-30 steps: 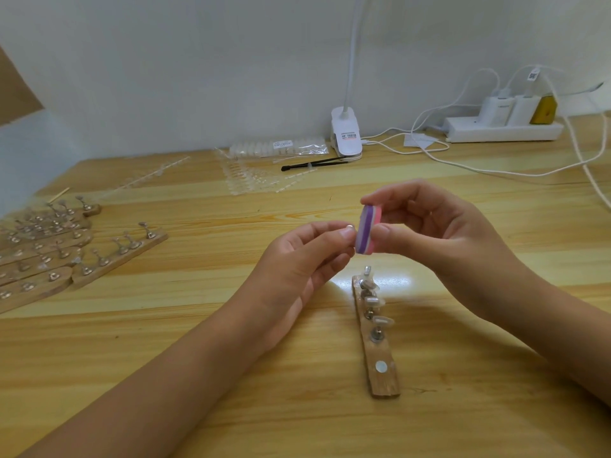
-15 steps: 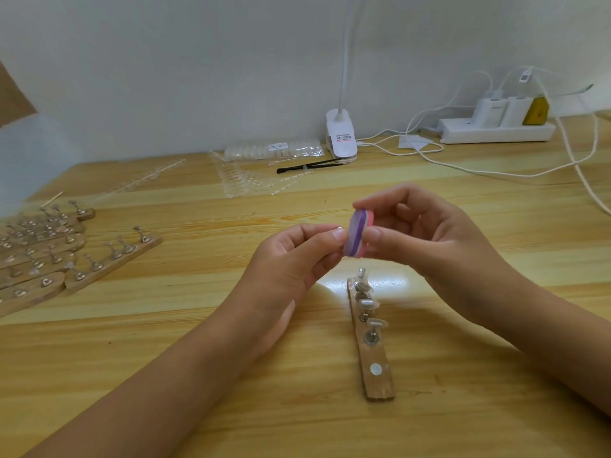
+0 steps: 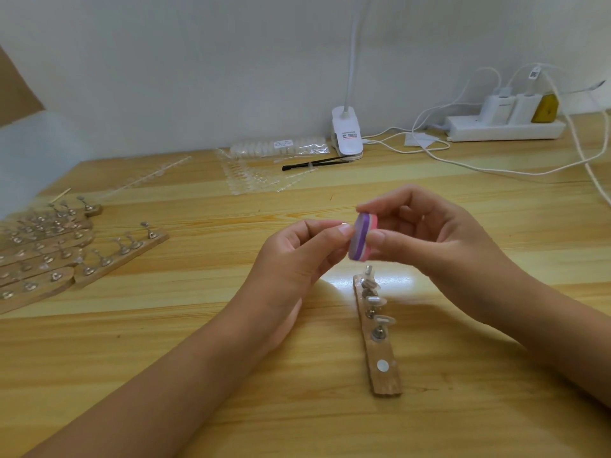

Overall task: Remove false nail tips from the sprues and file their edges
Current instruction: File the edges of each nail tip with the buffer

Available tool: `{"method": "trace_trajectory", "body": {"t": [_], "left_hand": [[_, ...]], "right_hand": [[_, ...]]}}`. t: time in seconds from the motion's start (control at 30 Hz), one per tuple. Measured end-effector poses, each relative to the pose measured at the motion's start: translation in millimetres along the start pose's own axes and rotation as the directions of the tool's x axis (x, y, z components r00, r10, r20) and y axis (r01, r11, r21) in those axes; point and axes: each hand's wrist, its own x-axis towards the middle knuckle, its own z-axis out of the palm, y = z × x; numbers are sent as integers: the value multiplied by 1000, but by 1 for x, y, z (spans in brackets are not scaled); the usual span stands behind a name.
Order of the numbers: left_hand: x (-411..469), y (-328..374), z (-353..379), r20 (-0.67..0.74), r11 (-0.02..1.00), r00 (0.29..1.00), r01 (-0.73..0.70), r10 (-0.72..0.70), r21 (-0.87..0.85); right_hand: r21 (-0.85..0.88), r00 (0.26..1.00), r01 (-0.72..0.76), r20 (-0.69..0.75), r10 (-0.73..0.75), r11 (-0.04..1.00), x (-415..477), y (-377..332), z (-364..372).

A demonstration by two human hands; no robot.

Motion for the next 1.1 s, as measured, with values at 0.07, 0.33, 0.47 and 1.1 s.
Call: {"method": "trace_trajectory", "body": {"t": [0.07, 0.33, 0.47, 1.1], "left_hand": [[0, 0, 0, -3, 1000, 1000, -5, 5, 18], [0, -1, 1, -13, 1000, 1000, -8, 9, 28], [0, 0, 0, -13, 1000, 1000, -3, 3, 14], [0, -1, 2, -28, 999, 1000, 12, -13, -32]], "right_hand": [[20, 999, 11, -40, -10, 1000, 0, -1, 1], [17, 1000, 2, -30, -1, 1000, 1, -1, 0], [3, 999, -12, 29, 12, 1000, 0, 0, 0], [-17, 988, 122, -94, -123, 992, 1, 0, 0]]}}
